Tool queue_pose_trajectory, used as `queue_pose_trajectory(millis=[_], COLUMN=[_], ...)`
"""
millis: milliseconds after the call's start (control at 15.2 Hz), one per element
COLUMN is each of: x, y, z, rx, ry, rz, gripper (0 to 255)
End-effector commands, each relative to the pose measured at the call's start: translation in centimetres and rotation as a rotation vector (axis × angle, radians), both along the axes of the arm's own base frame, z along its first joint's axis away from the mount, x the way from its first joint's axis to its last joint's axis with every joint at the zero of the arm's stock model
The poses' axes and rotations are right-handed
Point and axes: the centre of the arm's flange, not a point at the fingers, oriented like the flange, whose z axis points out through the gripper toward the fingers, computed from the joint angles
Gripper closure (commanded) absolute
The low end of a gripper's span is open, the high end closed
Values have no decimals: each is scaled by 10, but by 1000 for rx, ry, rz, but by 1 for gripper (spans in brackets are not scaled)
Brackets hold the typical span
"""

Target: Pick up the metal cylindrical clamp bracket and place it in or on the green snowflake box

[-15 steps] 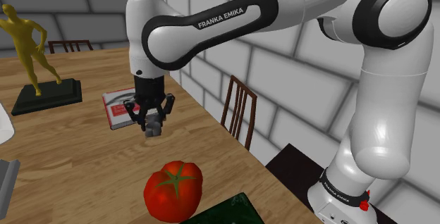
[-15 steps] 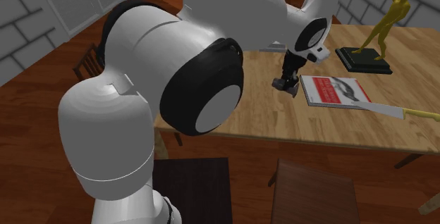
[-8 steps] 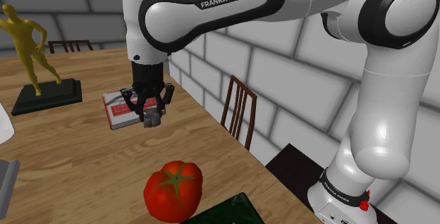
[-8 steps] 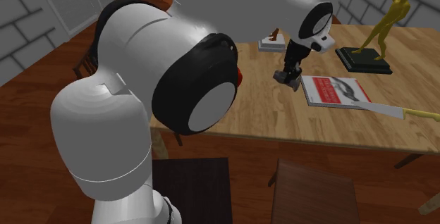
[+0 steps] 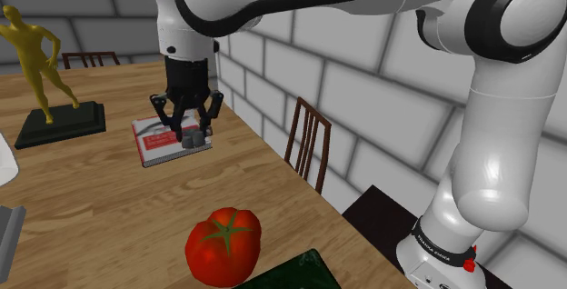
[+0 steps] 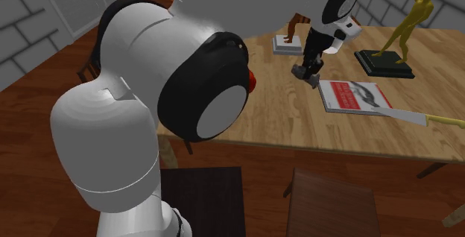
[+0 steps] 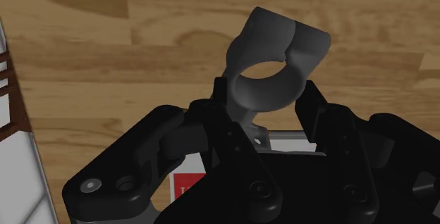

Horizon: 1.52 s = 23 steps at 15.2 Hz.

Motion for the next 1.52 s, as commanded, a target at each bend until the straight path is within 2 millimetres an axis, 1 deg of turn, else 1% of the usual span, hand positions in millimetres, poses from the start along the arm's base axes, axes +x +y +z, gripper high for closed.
queue_pose_trajectory(millis=[0,594,660,1452], x=[1,1,1,-146], y=[1,1,0,59], z=[11,59,61,66], rx=[0,0,0,0], ry=[0,0,0,0], rz=[0,0,0,0], gripper=[255,255,255,255])
